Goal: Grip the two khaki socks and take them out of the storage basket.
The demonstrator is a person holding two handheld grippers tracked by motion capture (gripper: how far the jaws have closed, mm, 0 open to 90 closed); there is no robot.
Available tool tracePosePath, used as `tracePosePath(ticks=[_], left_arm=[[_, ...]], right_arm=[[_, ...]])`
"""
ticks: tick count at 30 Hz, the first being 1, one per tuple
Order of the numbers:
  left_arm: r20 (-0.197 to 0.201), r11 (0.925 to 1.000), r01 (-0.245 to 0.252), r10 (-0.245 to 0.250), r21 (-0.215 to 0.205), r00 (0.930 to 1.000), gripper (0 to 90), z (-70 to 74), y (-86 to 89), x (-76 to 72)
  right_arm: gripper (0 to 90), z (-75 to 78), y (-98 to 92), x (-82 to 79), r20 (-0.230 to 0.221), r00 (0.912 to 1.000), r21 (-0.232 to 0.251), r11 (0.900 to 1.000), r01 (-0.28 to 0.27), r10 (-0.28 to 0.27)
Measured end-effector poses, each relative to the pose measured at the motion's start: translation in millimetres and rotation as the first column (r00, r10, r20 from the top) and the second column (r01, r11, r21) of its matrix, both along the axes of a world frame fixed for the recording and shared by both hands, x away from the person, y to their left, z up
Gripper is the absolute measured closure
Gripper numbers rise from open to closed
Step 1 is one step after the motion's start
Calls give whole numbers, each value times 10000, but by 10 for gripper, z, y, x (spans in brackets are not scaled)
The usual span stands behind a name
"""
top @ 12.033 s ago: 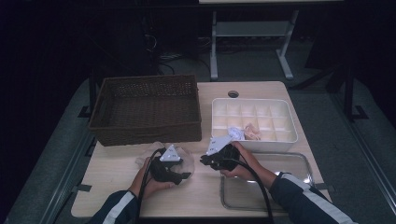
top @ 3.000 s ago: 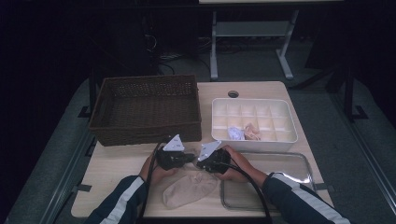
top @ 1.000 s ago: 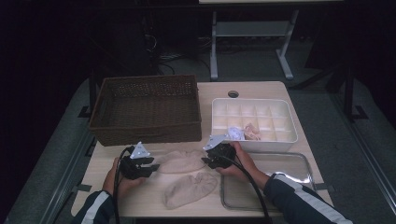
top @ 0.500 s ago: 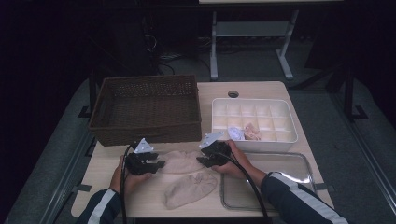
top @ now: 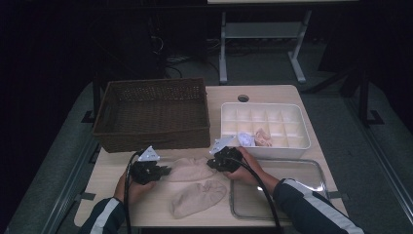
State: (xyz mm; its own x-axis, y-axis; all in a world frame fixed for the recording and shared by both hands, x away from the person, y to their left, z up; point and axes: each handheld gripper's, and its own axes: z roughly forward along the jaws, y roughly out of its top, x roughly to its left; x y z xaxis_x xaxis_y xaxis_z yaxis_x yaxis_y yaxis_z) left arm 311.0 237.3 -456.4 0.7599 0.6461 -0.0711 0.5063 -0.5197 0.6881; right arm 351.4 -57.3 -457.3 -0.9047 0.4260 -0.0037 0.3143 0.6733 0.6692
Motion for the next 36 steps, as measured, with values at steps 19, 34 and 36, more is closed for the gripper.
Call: tracePosePath(ticks=[19, 34, 36], left_arm=[[175, 9814, 1124, -1111, -1558, 9937, 869, 355, -124, -811], [-334, 9854, 1419, -1393, 946, 9897, 834, 28, -278, -764], [-183, 9864, 1305, -1293, 1003, 9914, 833, 23, -270, -701]], right_arm=[[865, 416, -377, -534, -135, 9971, 494, 9960, -740, 748], [853, 32, -236, -582, -139, 9937, -1009, 9885, -1123, 1115], [852, 32, -237, -578, -115, 9943, -1028, 9890, -1064, 1057]])
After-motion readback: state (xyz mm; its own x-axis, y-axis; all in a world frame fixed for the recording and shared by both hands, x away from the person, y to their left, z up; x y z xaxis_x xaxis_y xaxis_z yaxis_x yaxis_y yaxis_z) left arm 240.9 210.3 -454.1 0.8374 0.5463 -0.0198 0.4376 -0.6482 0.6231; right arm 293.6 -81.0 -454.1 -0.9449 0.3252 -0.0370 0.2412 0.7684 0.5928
